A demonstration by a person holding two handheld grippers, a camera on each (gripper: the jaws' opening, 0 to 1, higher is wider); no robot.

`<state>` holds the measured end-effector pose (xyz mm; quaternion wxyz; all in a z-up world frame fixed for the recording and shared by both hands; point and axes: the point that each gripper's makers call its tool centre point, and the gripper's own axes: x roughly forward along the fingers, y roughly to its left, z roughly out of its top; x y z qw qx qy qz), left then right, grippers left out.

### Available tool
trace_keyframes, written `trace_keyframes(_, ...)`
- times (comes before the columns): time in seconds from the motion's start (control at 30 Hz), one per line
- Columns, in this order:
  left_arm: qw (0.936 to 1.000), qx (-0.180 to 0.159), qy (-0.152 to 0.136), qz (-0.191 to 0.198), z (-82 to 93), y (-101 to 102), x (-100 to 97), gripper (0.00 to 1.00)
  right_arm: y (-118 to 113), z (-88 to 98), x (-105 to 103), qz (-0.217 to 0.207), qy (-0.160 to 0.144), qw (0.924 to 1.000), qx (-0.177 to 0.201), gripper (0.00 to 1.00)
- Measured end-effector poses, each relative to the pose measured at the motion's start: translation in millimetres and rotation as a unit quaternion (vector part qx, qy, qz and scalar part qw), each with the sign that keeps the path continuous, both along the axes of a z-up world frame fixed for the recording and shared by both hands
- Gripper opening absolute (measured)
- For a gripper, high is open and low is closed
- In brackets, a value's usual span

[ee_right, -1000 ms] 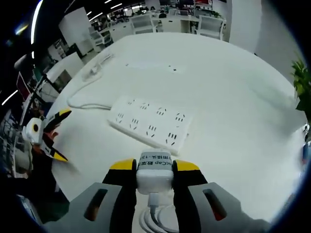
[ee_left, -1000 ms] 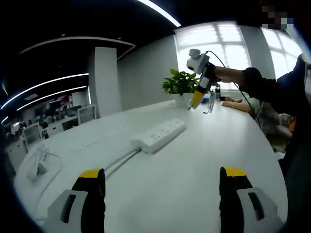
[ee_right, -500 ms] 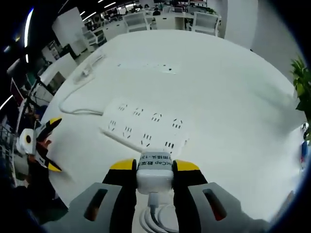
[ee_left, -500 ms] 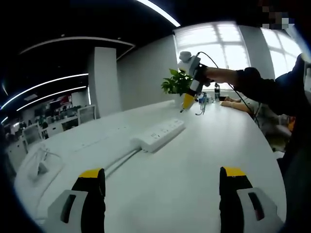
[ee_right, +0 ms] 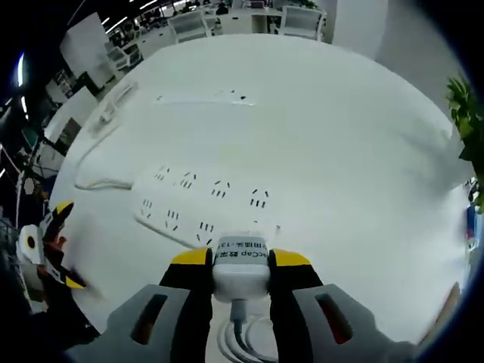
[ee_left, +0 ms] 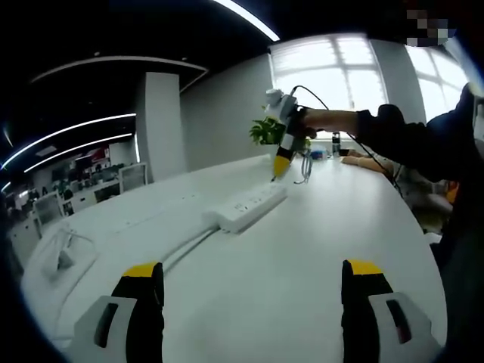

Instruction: Straighten the power strip on the desk, plug the charger into it

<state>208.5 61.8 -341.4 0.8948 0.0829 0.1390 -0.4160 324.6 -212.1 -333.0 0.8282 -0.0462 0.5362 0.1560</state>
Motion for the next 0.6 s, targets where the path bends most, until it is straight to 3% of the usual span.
trace_keyframes(0.4, 1.0000, -0.002, -0.002, 0.007, -1.8, 10.3, 0.5, 0.99, -3.6, -5.8, 7.7, -0.018, 0.016, 0.9997, -0.009, 0.26)
trace_keyframes(0.6, 0.9999, -0.006, -0.004, 0.007, -0.2, 12.0, -1.6, 0.99, -0.1, -10.2, -5.4, -0.020, 0.026, 0.9994, -0.015, 0.26)
